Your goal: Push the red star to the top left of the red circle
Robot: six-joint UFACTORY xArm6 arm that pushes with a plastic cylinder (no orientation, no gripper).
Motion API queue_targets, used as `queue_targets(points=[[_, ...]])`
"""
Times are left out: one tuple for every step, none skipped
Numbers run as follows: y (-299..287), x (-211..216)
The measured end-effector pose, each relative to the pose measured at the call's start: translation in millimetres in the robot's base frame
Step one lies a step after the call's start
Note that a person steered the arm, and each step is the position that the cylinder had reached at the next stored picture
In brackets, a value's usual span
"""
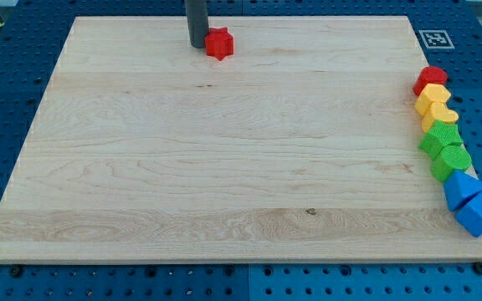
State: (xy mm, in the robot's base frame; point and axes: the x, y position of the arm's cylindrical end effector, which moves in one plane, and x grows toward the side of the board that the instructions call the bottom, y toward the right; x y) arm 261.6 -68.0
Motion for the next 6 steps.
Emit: queue_targets(points=[[12.9, 11.5], [14.1, 11.7], [14.1, 11.7], [27.6, 11.7], [41.4, 11.7], [63.5, 11.7]])
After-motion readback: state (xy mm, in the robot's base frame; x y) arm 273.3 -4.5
